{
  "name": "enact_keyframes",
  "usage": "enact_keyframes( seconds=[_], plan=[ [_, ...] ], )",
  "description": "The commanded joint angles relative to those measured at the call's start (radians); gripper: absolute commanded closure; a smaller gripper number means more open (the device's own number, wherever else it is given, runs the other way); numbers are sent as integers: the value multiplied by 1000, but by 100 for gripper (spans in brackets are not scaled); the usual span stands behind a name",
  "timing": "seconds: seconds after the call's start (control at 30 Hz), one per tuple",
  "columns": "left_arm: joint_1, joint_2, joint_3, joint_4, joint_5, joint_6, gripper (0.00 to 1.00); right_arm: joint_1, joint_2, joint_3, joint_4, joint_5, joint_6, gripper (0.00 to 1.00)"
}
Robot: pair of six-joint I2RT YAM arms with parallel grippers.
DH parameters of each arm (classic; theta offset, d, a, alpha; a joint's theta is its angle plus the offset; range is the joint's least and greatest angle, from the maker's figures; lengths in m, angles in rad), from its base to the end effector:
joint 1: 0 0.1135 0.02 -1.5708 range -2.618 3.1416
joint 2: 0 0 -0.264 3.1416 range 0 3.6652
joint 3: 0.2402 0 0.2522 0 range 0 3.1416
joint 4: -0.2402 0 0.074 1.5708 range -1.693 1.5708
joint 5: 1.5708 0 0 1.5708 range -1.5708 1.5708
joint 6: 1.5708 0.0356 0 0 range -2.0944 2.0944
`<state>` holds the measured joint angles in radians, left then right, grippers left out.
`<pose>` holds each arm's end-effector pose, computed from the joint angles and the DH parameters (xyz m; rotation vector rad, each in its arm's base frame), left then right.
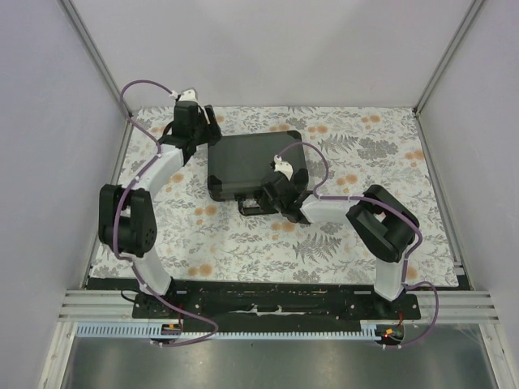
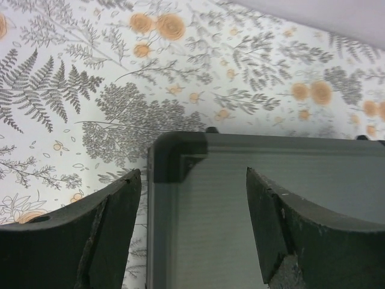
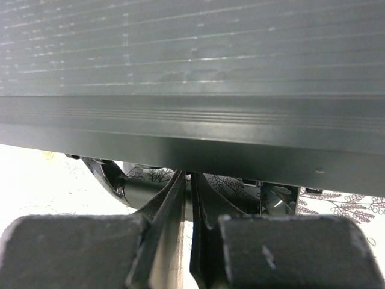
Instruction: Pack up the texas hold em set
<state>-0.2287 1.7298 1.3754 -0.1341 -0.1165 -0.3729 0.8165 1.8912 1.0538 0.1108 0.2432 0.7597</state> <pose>0.3992 -0.0887 0.2941 -0.2208 2.0534 -0.2526 0.2753 0.2804 0.1501 0.0616 2.3312 0.5407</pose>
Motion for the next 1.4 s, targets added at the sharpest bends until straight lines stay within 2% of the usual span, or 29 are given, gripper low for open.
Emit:
enact_keyframes(
  seconds=[0.0,0.3,0.57,0.77,0.9,1.1,1.37],
  plan=[
    [55,95,79,28,86,8,23,-5,52,-21,29,48,9,87],
    [104,312,246,57,313,32,22,-5,46,-34,33,42,18,86],
    [108,381,254,4,411,69,29,-7,48,-37,39,44,13,86],
    [114,363,206,-45,469,121,42,-5,57,-41,73,54,12,86],
    [112,358,182,-53,529,91,50,0,77,-44,121,85,13,86],
    [111,341,88,24,626,8,54,16,106,-41,187,175,0,88],
    [114,333,30,25,635,23,58,27,149,-14,168,281,27,94]
  ],
)
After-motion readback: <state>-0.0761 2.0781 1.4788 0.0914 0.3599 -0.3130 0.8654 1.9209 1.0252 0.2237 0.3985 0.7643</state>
